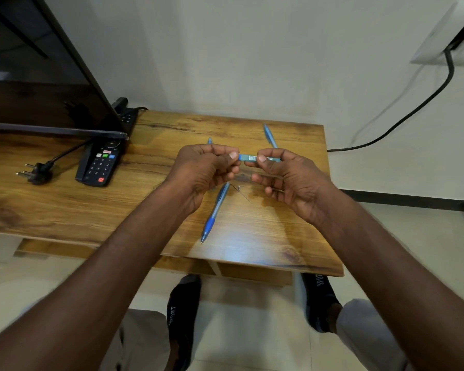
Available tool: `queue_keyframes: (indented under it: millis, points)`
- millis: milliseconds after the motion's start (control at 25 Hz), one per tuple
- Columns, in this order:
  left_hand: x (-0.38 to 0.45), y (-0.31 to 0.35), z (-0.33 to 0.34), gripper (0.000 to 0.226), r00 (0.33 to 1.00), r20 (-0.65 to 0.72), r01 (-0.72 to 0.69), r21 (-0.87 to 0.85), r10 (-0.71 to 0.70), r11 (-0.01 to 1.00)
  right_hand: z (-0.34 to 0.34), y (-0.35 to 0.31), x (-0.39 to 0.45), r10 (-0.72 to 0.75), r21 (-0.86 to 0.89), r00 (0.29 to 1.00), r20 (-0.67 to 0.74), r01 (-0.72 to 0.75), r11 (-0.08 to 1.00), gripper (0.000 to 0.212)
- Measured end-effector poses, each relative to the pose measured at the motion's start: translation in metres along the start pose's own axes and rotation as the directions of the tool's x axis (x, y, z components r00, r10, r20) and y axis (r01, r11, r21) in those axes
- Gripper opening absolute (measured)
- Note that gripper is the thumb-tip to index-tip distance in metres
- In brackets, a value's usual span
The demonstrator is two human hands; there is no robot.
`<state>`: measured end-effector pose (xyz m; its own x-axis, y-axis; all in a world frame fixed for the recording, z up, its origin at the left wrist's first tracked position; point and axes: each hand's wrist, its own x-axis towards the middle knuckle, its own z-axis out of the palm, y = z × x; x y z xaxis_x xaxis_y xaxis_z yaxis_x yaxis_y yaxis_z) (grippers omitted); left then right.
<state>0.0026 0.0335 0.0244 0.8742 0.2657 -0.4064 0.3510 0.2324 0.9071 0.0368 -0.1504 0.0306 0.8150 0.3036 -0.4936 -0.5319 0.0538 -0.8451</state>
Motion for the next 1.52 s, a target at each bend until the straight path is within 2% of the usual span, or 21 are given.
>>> queue_keyframes:
  millis: [160,280,400,520,640,760,840,920,960,1080,1200,1280,1400,1520]
  points:
    - [-0.001,0.000,0.000,0.011,1.000,0.022,-0.014,0.052,0.013,0.999,0.001,0.001,-0.001,-0.007,-0.017,1.000,-0.029,0.006,1.000,0.020]
    - [-0.002,0.005,-0.003,0.011,0.986,0.134,0.114,-0.085,-0.102,0.990,-0.001,0.001,0.001,0.030,0.057,0.999,0.034,-0.032,0.998,0.018]
    - [-0.005,0.008,-0.003,0.020,0.935,0.301,0.260,-0.220,-0.189,0.940,-0.003,0.002,0.004,0.082,0.145,0.986,0.145,-0.103,0.984,0.015]
    - [-0.009,0.009,-0.001,0.027,0.902,0.357,0.331,-0.214,-0.242,0.919,-0.008,0.001,0.003,0.114,0.157,0.977,0.181,-0.143,0.977,0.011]
    - [-0.010,0.012,-0.002,0.025,0.902,0.362,0.324,-0.201,-0.237,0.924,-0.011,-0.006,-0.003,0.083,0.085,0.983,0.166,-0.098,0.992,0.009]
    - [-0.004,0.011,-0.003,0.013,0.959,0.248,0.182,-0.171,-0.136,0.968,-0.008,-0.010,-0.005,-0.091,-0.161,0.995,0.045,0.098,0.982,0.014]
    - [-0.001,0.007,-0.002,0.013,0.982,0.174,0.082,-0.073,-0.068,0.994,-0.005,-0.007,-0.005,-0.287,-0.428,0.958,-0.018,0.252,0.868,0.013]
    - [0.000,0.002,0.000,0.016,0.987,0.160,0.004,0.046,-0.012,0.999,-0.004,0.000,-0.004,-0.443,-0.679,0.896,0.020,0.337,0.652,0.009]
    - [-0.001,-0.001,0.002,0.017,0.987,0.161,-0.015,0.088,0.001,0.996,-0.004,0.003,-0.004,-0.471,-0.747,0.881,0.045,0.343,0.570,0.007]
    - [-0.002,-0.002,0.009,0.015,0.993,0.105,-0.075,0.183,0.057,0.980,-0.010,0.006,-0.003,-0.474,-0.810,0.880,0.023,0.294,0.507,0.005]
    - [0.001,0.001,0.004,0.020,0.986,-0.006,-0.160,0.271,0.168,0.949,-0.021,0.011,0.000,-0.459,-0.888,0.887,-0.054,0.168,0.429,0.013]
    - [0.004,0.001,-0.004,0.021,0.966,-0.047,-0.205,0.458,0.254,0.865,-0.026,0.014,0.002,-0.440,-0.942,0.895,-0.078,0.079,0.327,0.018]
    - [0.004,-0.003,-0.013,0.018,0.945,-0.024,-0.203,0.737,0.325,0.644,-0.025,0.017,0.006,-0.398,-0.987,0.915,-0.070,-0.005,0.162,0.021]
    - [0.000,-0.007,-0.015,0.017,0.957,0.072,-0.208,0.845,0.280,0.492,-0.017,0.017,0.008,-0.434,-0.993,0.901,0.004,0.054,0.103,0.022]
